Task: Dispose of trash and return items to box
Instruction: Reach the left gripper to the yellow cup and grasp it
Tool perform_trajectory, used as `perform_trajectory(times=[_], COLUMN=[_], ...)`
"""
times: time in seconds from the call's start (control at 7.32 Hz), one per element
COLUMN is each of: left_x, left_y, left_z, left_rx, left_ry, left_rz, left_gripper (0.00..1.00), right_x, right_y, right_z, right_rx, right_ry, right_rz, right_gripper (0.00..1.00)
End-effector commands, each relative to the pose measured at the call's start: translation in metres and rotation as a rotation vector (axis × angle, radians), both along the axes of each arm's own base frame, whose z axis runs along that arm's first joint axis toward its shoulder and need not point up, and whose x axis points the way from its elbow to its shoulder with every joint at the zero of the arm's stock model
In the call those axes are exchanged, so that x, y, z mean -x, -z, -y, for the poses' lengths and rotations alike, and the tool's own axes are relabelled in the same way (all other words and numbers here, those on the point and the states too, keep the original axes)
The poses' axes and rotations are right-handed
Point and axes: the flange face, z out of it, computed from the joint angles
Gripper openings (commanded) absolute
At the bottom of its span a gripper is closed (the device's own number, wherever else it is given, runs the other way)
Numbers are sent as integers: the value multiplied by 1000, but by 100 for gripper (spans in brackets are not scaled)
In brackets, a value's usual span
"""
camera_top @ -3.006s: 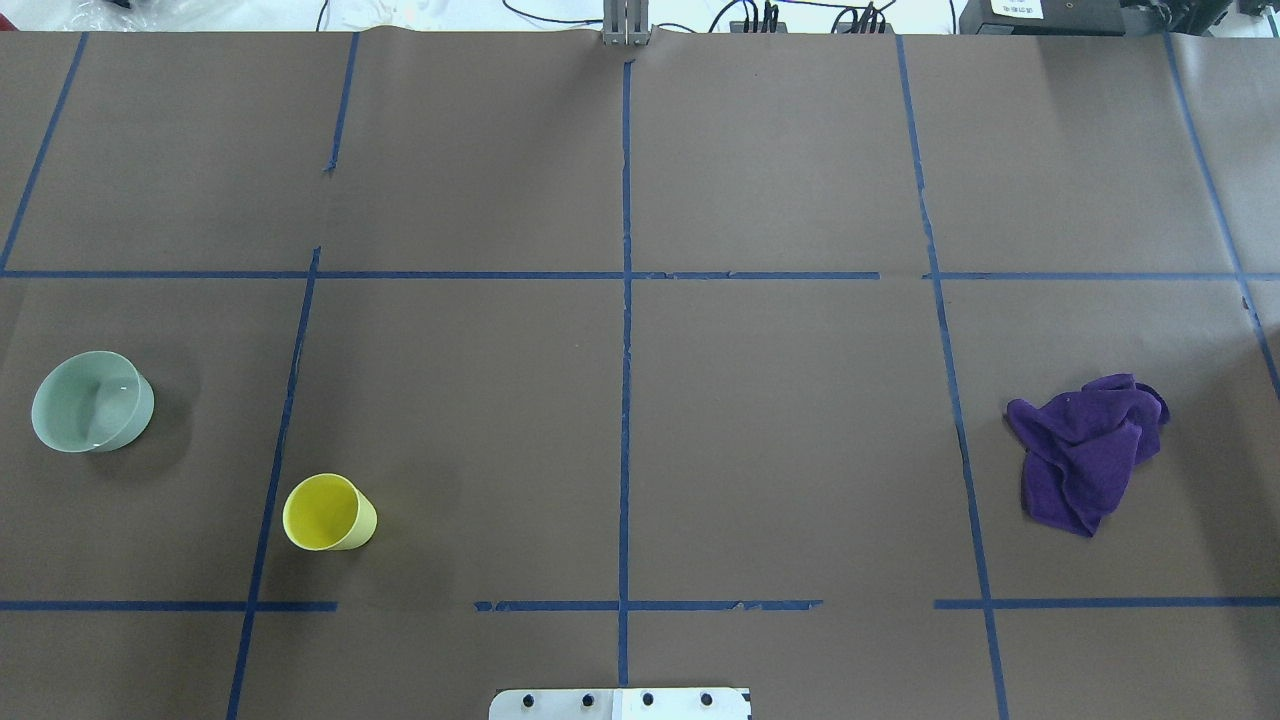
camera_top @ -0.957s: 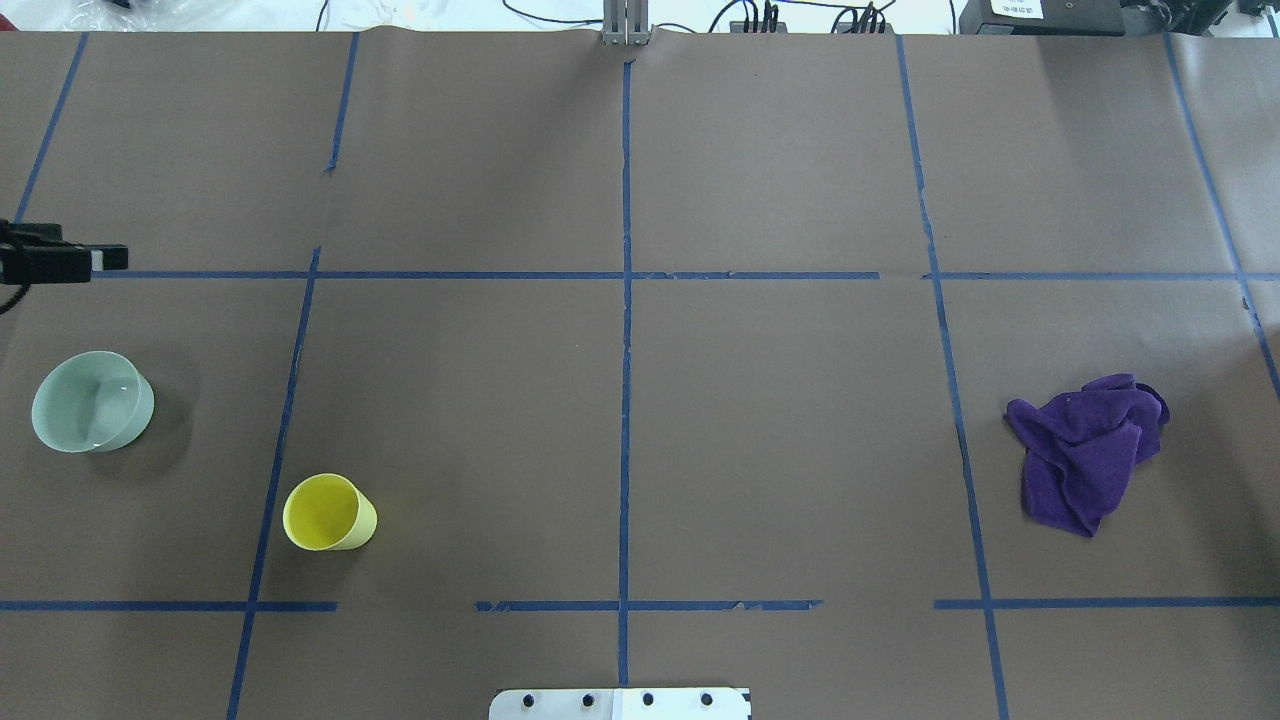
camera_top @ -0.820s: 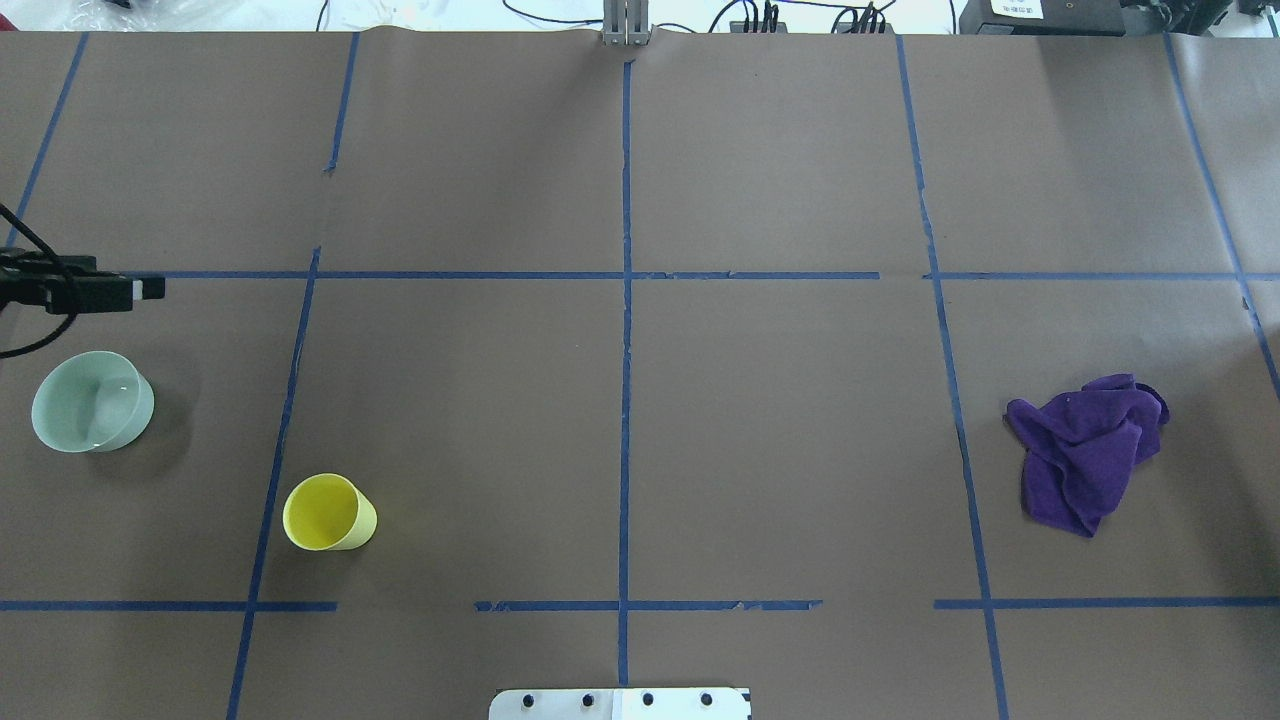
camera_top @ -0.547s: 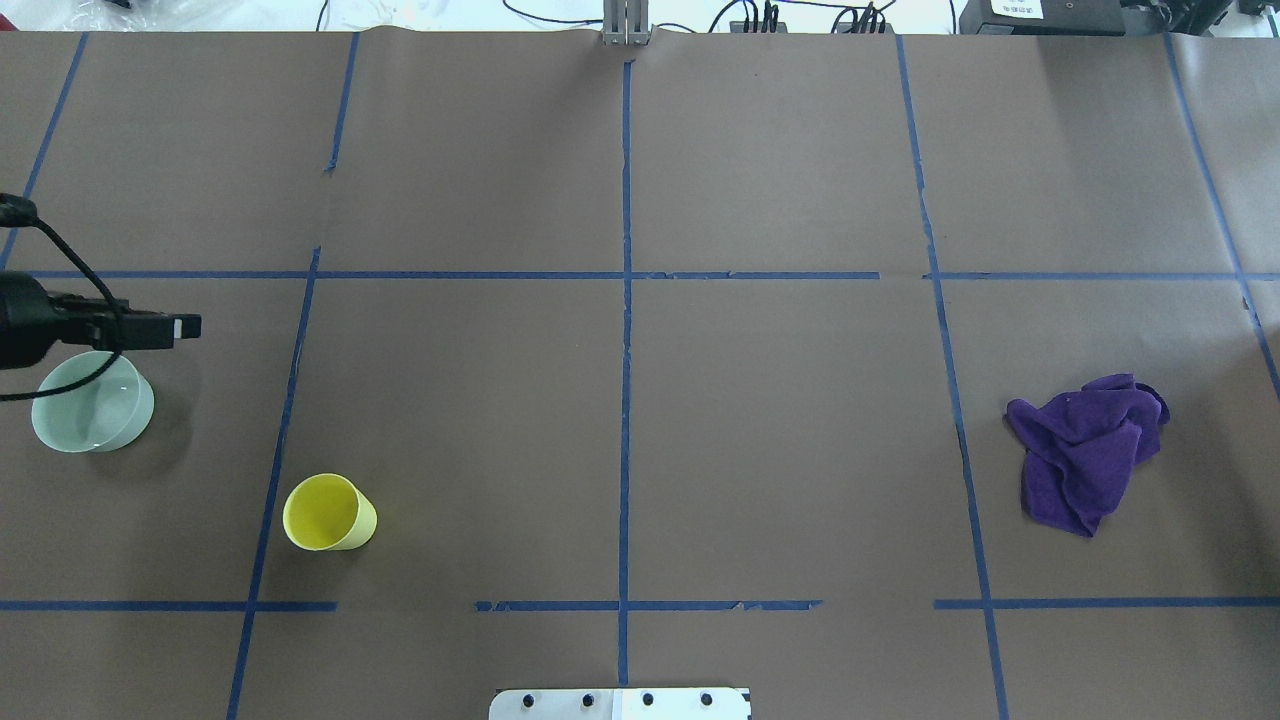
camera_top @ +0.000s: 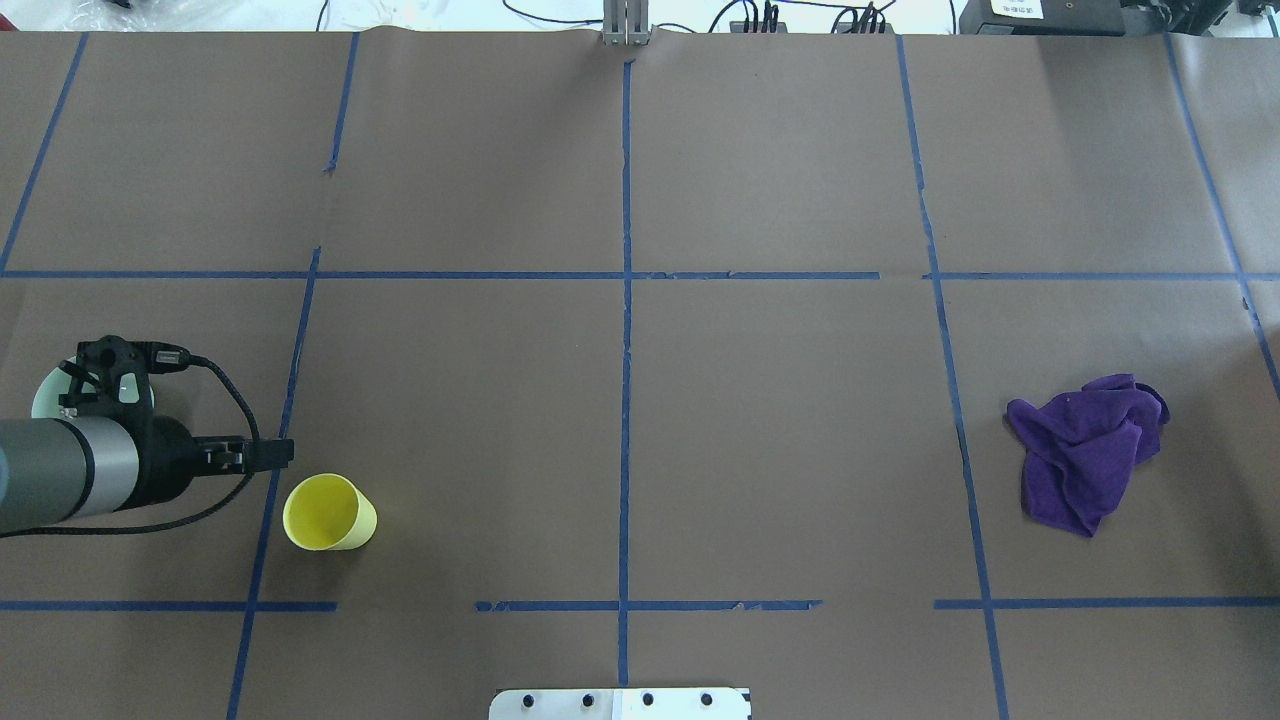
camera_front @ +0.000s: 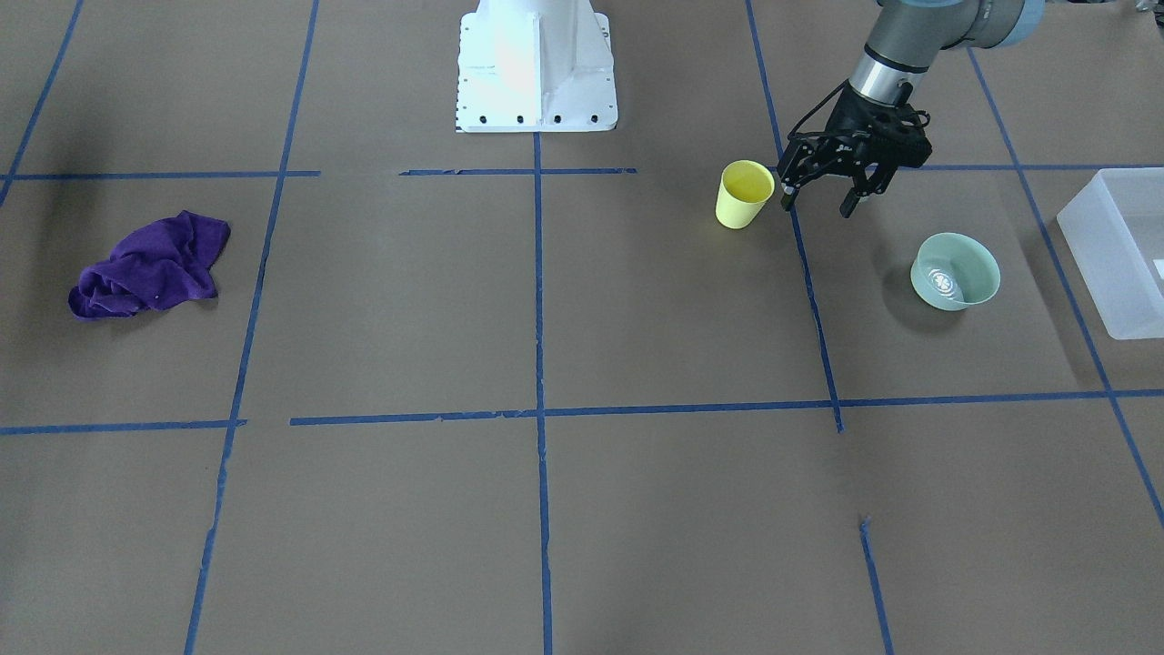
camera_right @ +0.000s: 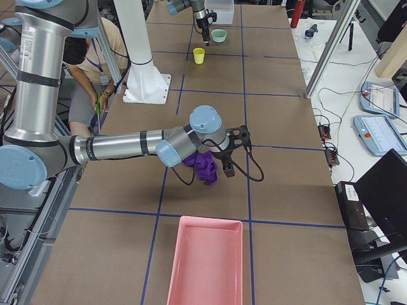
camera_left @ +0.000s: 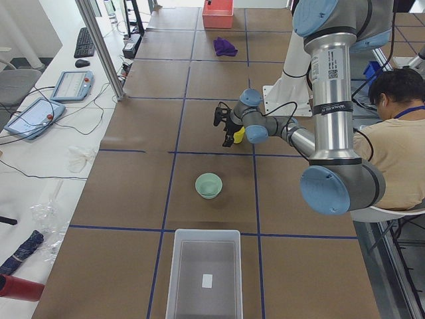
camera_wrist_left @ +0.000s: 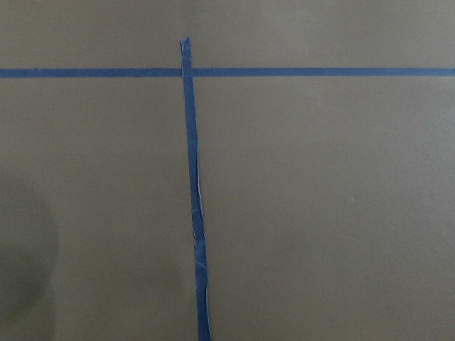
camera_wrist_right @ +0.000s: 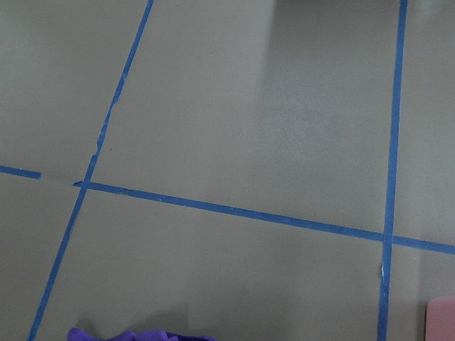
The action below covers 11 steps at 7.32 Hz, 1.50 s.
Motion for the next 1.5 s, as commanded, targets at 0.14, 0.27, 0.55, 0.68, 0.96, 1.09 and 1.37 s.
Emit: perform_trajectory(times=[0.14,0.27,0.55,0.68,0.96,1.09,1.37], left_x=[-23,-26,-29,-29,-20,-9,51], left_y=[6,7,6,6,16,26,38], left_z=[-24,-29,-31,-30,-25,-18,17], left_rx=[30,29,24,28,12,-5,-143], left_ry=[-27,-40,-50,-45,-34,-19,-31], left_rz=[-16,-19,-14,-17,-30,-46,-11], left_gripper=[91,90,15,0,0,0,0], right_x=[4,4,4,4,5,6,6], right_y=[0,-1,-1,-1,-1,-1,-1], right_z=[0,0,1,1,1,1,2], right_rx=[0,0,-1,-2,-2,0,0], right_ry=[8,8,7,9,11,13,12], right_rz=[-2,-4,-5,-5,-5,-5,-4], right_gripper=[100,100,100,100,100,100,100])
